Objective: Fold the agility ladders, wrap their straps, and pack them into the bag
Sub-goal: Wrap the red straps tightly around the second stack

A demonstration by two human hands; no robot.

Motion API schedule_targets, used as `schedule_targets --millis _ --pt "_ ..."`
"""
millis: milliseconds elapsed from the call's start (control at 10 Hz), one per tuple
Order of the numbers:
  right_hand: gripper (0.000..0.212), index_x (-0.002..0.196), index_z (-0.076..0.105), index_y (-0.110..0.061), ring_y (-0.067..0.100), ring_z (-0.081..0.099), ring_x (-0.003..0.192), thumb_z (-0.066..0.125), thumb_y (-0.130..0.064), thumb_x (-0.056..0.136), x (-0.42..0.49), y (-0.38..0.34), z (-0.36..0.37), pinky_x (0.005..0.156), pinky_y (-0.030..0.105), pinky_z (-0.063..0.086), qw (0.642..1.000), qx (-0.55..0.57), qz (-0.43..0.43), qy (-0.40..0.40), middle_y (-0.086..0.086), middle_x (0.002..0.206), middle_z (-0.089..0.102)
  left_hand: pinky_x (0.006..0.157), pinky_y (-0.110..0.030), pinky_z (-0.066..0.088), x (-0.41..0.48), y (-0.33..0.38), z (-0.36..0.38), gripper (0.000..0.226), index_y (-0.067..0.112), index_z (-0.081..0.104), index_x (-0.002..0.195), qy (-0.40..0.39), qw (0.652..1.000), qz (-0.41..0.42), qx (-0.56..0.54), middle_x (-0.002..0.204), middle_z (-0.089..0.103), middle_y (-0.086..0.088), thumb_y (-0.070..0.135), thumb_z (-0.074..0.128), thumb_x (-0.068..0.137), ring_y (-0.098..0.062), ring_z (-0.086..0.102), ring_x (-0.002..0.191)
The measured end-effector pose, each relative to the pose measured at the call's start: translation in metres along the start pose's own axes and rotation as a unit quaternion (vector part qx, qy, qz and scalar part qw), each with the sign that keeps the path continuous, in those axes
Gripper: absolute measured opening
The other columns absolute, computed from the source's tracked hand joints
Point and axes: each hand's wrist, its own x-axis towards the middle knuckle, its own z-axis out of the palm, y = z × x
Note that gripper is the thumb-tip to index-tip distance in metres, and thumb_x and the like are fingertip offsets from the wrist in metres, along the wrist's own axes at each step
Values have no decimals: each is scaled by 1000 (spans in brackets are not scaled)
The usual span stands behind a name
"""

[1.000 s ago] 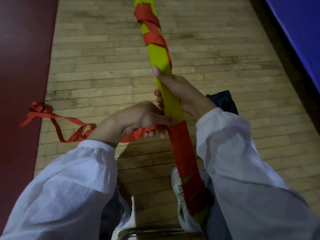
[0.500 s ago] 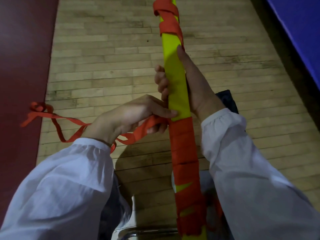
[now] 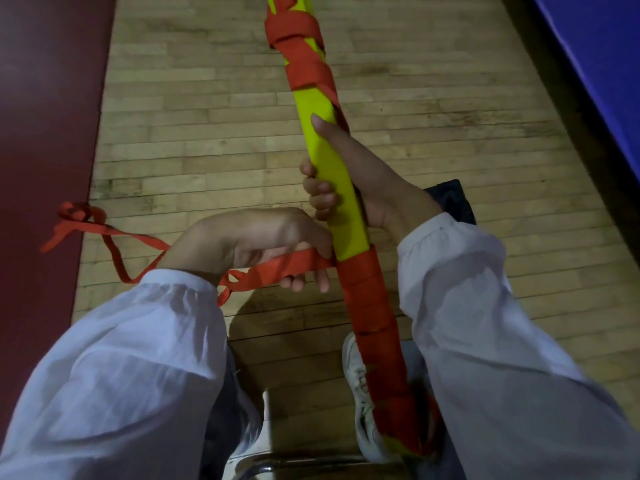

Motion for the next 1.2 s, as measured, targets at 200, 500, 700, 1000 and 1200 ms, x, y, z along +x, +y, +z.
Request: schedule_targets --millis 200,500,700,1000,1200 --pt "52 71 45 -15 14 42 44 50 -64 89 10 11 3 50 25 38 993 -78 -18 92 -1 49 43 43 -22 42 1 -2 2 28 -6 65 84 36 999 2 38 89 67 -32 21 63 90 -20 50 43" --pt "52 77 49 -14 15 49 49 54 -66 85 15 13 -3 52 25 44 984 -120 -49 124 0 56 50 33 -11 36 4 3 14 27 22 50 72 81 993 -10 83 71 55 2 35 56 96 2 46 27" --pt "62 83 48 -9 18 53 55 35 -69 91 6 5 -7 59 31 50 994 -50 -74 67 6 64 50 46 -23 38 0 5 11 43 8 68 70 86 992 -1 94 64 69 -9 47 61 88 -13 45 40" --pt "50 77 54 -6 23 69 67 45 -51 96 -5 -4 -4 79 33 55 978 190 -84 17 9 67 65 36 -16 33 -11 12 6 44 8 63 70 23 993 115 -17 59 64 -9 52 62 71 -14 43 35" --pt "47 78 54 -8 16 65 58 43 -49 98 -3 0 0 56 25 55 976 212 -45 -7 1 60 57 37 -14 38 -10 9 4 33 7 60 78 9 997 70 -12 45 59 2 34 52 95 -4 48 35"
